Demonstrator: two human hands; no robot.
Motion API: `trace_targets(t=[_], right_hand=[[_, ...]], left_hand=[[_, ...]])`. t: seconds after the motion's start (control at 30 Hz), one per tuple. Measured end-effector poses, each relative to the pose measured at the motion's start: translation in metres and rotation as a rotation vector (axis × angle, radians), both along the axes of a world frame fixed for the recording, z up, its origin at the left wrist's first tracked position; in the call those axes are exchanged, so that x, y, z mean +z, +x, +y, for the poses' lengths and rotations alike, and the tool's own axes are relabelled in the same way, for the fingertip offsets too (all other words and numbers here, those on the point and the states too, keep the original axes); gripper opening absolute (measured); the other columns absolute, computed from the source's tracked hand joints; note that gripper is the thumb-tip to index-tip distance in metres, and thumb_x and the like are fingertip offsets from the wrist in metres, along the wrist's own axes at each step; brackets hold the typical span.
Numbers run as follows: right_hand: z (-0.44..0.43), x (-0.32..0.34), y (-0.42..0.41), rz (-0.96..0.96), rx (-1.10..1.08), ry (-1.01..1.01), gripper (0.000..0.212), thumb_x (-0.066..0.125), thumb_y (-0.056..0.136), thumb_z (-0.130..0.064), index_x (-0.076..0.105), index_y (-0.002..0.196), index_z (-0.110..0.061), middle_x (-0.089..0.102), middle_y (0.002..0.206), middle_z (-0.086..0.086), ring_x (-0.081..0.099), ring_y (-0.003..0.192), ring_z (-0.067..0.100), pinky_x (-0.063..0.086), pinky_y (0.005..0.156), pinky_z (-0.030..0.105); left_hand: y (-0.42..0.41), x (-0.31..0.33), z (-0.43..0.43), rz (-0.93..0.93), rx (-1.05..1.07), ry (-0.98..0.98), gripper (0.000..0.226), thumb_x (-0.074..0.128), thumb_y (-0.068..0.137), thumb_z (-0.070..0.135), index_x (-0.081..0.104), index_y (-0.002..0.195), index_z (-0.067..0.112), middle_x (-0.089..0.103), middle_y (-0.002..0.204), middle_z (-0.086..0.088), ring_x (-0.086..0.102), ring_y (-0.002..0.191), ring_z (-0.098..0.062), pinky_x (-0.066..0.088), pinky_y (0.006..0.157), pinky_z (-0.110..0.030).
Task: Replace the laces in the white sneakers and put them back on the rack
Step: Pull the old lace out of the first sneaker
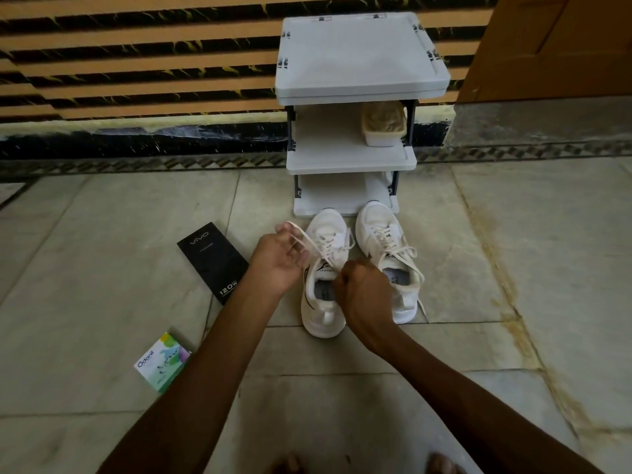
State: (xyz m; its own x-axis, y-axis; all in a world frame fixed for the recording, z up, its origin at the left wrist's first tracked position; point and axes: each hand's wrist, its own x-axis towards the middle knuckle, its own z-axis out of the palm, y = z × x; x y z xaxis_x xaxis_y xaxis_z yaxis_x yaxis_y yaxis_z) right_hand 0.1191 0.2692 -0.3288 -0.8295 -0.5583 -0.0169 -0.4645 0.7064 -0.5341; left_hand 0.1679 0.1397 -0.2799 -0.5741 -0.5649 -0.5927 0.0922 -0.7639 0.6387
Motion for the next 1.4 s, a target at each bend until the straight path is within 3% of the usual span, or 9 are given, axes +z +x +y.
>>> trace_targets(t=[0.13,0.4,0.53,0.8,0.87,0.97,1.13,1.23,1.4], right_hand=[[-0.005,-0.006,0.004,0.018,0.021,-0.011,0.012,0.055,0.087,-0.013,0.066,0.088,-0.008,0.065,0.093,0.01,0.063,0.08,0.026,0.045,0.065,0.029],[-0.005,-0.009,0.002,0.004,0.028,-0.078,0.012,0.061,0.086,-0.013,0.07,0.092,-0.007,0.067,0.096,0.011,0.063,0.082,0.025,0.051,0.072,0.032],[-0.004,-0.01,0.001,0.012,0.029,-0.078,0.009,0.061,0.086,-0.012,0.068,0.089,-0.007,0.067,0.093,0.011,0.063,0.079,0.024,0.049,0.069,0.031],[-0.004,-0.007,0.0,0.009,0.045,-0.05,0.01,0.059,0.086,-0.011,0.066,0.089,-0.006,0.064,0.094,0.01,0.063,0.08,0.025,0.05,0.069,0.032],[-0.002,-0.007,0.0,0.001,0.053,-0.07,0.008,0.059,0.086,-0.01,0.066,0.088,-0.006,0.064,0.092,0.011,0.064,0.08,0.026,0.051,0.07,0.033],[-0.001,-0.006,0.0,0.006,0.053,-0.064,0.012,0.06,0.088,-0.012,0.068,0.095,-0.007,0.066,0.096,0.01,0.064,0.084,0.025,0.048,0.072,0.027],[-0.001,-0.007,0.003,0.018,0.006,-0.078,0.015,0.059,0.09,-0.013,0.068,0.101,-0.008,0.068,0.103,0.01,0.064,0.09,0.022,0.041,0.075,0.022],[-0.003,-0.007,0.002,0.005,0.004,-0.048,0.019,0.059,0.093,-0.017,0.067,0.107,-0.01,0.067,0.109,0.009,0.064,0.095,0.022,0.044,0.08,0.024],[-0.001,-0.003,0.0,0.035,0.045,-0.029,0.018,0.056,0.091,-0.014,0.067,0.106,-0.009,0.067,0.106,0.01,0.064,0.092,0.024,0.041,0.074,0.023]], left_hand=[[0.009,-0.011,0.002,0.121,-0.098,-0.138,0.025,0.043,0.102,0.021,0.065,0.11,0.013,0.07,0.102,0.003,0.065,0.1,-0.01,0.048,0.091,-0.028],[-0.007,-0.035,-0.001,-0.916,-1.134,-2.049,0.023,0.059,0.092,0.036,0.063,0.112,0.027,0.058,0.118,0.002,0.052,0.108,-0.018,0.022,0.097,-0.035],[-0.01,-0.03,0.005,-0.874,-1.095,-1.981,0.012,0.063,0.089,0.04,0.067,0.098,0.032,0.06,0.107,0.007,0.051,0.097,-0.015,0.025,0.094,-0.038],[0.017,-0.024,-0.005,0.201,-0.037,0.001,0.019,0.044,0.098,0.005,0.053,0.084,0.014,0.061,0.084,0.0,0.061,0.088,-0.016,0.051,0.089,-0.04],[0.017,-0.029,-0.005,0.19,-0.1,-0.104,0.019,0.039,0.101,0.008,0.05,0.086,0.011,0.056,0.075,-0.002,0.057,0.072,-0.014,0.053,0.079,-0.034],[0.011,-0.037,-0.011,-0.345,-0.474,-1.106,0.018,0.037,0.103,0.018,0.049,0.09,0.015,0.052,0.076,0.006,0.051,0.067,-0.007,0.045,0.07,-0.02],[0.004,-0.062,-0.014,-0.494,-1.017,-2.115,0.029,0.061,0.093,0.018,0.062,0.121,0.007,0.061,0.123,-0.015,0.058,0.112,-0.029,0.041,0.099,-0.038],[0.005,-0.067,-0.016,-0.621,-1.181,-2.182,0.031,0.057,0.096,0.023,0.061,0.124,0.014,0.058,0.128,-0.01,0.053,0.117,-0.026,0.037,0.101,-0.036],[0.02,-0.059,-0.009,-0.485,-0.452,-1.607,0.012,0.057,0.095,0.019,0.063,0.1,0.009,0.056,0.099,-0.003,0.057,0.089,-0.017,0.043,0.072,-0.017]])
